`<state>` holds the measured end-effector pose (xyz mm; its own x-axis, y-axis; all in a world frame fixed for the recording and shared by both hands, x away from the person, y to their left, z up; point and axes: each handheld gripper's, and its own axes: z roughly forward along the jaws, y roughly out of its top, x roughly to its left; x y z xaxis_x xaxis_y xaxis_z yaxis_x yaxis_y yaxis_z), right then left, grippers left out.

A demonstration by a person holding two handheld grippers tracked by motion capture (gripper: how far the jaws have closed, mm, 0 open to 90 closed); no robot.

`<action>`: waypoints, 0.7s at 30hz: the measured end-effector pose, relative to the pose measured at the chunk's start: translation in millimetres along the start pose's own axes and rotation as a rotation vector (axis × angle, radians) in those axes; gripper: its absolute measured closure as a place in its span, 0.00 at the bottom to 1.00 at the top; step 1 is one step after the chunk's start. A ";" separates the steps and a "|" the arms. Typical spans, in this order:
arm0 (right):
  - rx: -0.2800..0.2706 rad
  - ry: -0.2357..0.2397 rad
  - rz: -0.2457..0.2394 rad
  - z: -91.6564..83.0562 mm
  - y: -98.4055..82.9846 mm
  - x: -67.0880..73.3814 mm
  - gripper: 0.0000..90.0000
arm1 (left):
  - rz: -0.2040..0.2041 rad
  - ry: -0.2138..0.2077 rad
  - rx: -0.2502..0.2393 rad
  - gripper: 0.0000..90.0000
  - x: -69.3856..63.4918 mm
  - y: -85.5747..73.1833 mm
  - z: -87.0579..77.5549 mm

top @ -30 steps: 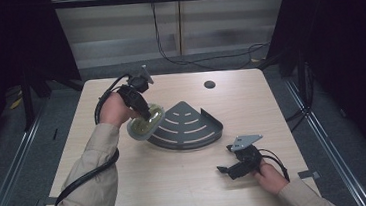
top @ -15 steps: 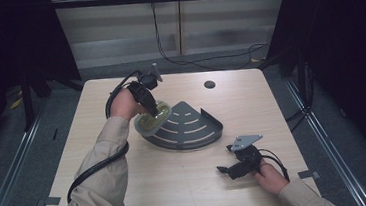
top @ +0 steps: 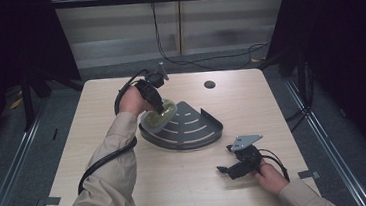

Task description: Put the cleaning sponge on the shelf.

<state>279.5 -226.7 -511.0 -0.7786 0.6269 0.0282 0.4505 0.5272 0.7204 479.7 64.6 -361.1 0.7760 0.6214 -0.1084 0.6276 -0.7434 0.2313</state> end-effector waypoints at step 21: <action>-0.003 -0.002 -0.001 0.2 -0.1 0.0 0.13 | 0.000 -0.026 0.011 0.79 7.3 8.5 33.1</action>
<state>279.6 -226.7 -511.2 -0.7782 0.6275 0.0260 0.4482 0.5260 0.7228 492.8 54.6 -391.9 0.7774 0.6147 -0.1334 0.6280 -0.7464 0.2202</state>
